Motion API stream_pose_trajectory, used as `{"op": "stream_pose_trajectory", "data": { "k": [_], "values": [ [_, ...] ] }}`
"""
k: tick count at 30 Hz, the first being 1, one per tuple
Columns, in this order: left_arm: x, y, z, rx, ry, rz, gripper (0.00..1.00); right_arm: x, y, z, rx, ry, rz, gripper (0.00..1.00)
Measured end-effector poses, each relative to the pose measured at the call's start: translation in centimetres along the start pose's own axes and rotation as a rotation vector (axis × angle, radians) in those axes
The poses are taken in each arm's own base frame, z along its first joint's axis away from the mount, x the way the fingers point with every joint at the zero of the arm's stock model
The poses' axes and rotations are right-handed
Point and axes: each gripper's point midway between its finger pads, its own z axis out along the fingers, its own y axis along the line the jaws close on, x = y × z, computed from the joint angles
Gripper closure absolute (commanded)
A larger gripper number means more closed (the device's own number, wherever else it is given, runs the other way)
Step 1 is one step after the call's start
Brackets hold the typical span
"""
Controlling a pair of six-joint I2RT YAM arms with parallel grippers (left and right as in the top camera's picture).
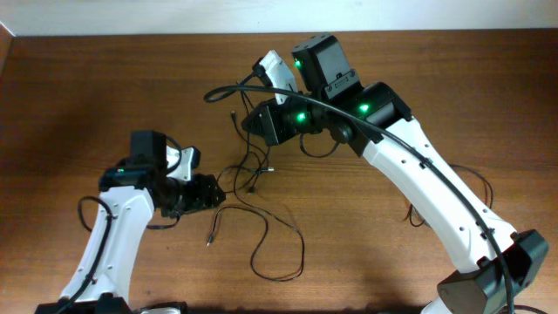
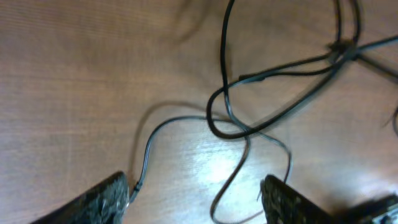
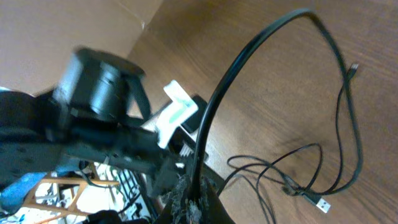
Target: Untangle cables
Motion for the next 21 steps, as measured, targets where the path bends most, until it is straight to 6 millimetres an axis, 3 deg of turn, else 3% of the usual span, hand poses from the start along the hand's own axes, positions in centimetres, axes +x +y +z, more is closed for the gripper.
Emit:
{"op": "stream_pose_trajectory", "data": {
  "k": [5, 8, 10, 14, 18, 21],
  "values": [
    [-1.2, 0.6, 3.0, 0.041, -0.109, 0.064, 0.34, 0.0, 0.0, 0.0, 0.000, 0.000, 0.000, 0.96],
    [-2.3, 0.5, 3.5, 0.059, -0.175, 0.096, 0.37, 0.0, 0.0, 0.0, 0.000, 0.000, 0.000, 0.96],
    [-3.0, 0.1, 3.4, 0.079, -0.208, 0.113, 0.53, 0.0, 0.0, 0.0, 0.000, 0.001, 0.000, 0.96],
    [-4.0, -0.7, 3.1, 0.115, -0.252, 0.141, 1.00, 0.0, 0.0, 0.0, 0.001, 0.001, 0.001, 0.96],
    [-4.0, -0.7, 3.1, 0.116, -0.250, 0.139, 1.00, 0.0, 0.0, 0.0, 0.000, 0.001, 0.000, 0.96],
    [-2.7, 2.7, 3.6, -0.064, -0.204, 0.000, 1.00, 0.0, 0.2, -0.3, -0.003, -0.004, -0.003, 0.96]
  ]
}}
